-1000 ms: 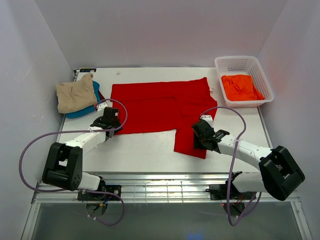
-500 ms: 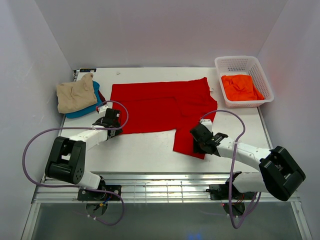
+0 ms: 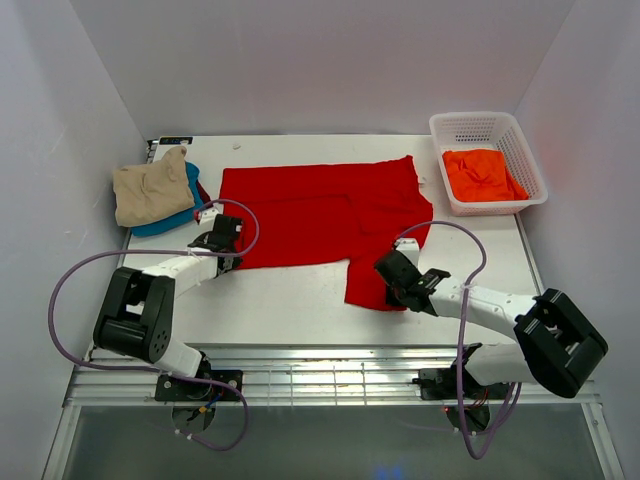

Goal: Fold and stack the t-shirts
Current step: Grap the side of the flattened tshirt closest away from the robot with both arms

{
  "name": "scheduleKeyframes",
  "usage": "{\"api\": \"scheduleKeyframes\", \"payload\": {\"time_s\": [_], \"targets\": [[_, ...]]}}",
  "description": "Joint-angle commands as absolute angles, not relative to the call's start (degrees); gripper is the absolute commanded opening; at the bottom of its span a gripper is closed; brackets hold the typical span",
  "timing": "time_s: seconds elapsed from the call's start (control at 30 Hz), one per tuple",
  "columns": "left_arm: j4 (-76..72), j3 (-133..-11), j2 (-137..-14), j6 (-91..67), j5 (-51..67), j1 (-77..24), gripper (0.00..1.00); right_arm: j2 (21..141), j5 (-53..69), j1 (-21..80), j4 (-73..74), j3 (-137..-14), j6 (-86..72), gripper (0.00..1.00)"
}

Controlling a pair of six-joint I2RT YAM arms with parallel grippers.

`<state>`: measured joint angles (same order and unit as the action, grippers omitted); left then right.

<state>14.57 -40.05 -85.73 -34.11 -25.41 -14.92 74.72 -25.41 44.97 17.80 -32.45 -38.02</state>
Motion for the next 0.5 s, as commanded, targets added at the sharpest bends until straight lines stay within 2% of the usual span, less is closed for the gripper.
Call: {"api": "scheduleKeyframes", "payload": {"time_s": [0.0, 0.17, 0.47], "targets": [[16.79, -40.43, -86.66, -33.66, -27.6, -14.94, 0.24, 78.92, -23.29, 45.7, 22.15, -28.92, -39.38, 0.08], [16.79, -40.61, -86.14, -33.49, -28.13, -14.94, 0.15, 79.02, -25.48, 46.76, 25.22, -31.54, -39.81, 0.08], [16.96, -46.57, -83.67, -32.7, -27.77, -14.85, 0.16, 78.83, -34.18, 46.15, 33.66, -44.81, -35.25, 0.08]]}}
